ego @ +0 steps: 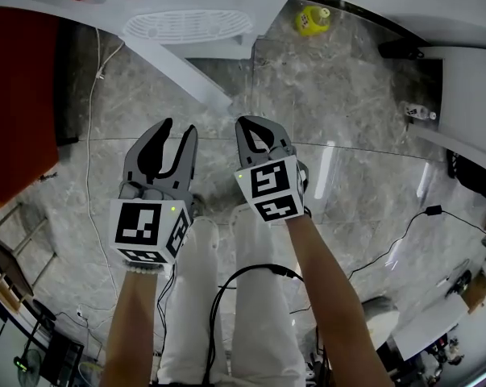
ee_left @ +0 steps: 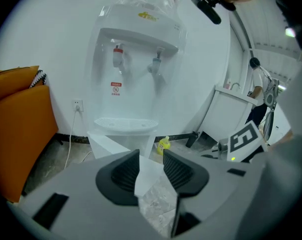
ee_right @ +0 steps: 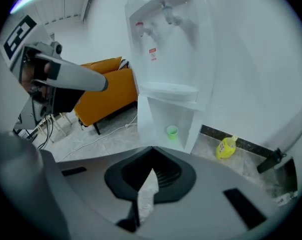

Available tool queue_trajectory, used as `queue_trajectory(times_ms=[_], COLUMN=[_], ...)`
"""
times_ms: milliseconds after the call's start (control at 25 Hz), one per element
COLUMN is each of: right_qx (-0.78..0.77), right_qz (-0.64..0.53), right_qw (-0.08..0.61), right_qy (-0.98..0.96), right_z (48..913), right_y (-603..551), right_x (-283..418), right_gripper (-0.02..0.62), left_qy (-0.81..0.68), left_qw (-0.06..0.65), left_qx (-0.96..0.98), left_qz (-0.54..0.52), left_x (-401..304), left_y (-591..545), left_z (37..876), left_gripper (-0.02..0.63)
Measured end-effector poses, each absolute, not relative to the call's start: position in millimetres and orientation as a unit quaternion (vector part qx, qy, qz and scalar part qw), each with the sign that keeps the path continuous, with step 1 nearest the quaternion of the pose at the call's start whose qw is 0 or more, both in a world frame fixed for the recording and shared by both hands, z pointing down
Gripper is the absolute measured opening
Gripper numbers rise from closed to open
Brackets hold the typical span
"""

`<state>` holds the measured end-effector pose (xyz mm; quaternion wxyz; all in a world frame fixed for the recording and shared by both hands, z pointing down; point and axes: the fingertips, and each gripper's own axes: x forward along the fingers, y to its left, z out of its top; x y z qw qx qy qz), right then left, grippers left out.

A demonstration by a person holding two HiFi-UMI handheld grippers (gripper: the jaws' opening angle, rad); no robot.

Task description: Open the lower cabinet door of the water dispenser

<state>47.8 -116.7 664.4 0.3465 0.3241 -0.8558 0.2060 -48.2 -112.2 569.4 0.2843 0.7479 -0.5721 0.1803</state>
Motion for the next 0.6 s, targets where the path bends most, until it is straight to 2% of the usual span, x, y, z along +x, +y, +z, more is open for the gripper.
queue_trajectory(times_ms=[600], right_qx=[0.348], right_qz=[0.201], right_qw=[0.313], right_qy=[-0.86], right_z=[628.1], right_y=[-123.5], right_x=[110.1], right_gripper=[0.005], left_qy=[-0.615], left_qw=[0.427], left_qx=[0.64], left_qz=[0.174], left_x=[-20.8], left_y=[-121.3], left_z=[640.0], left_gripper=[0.244])
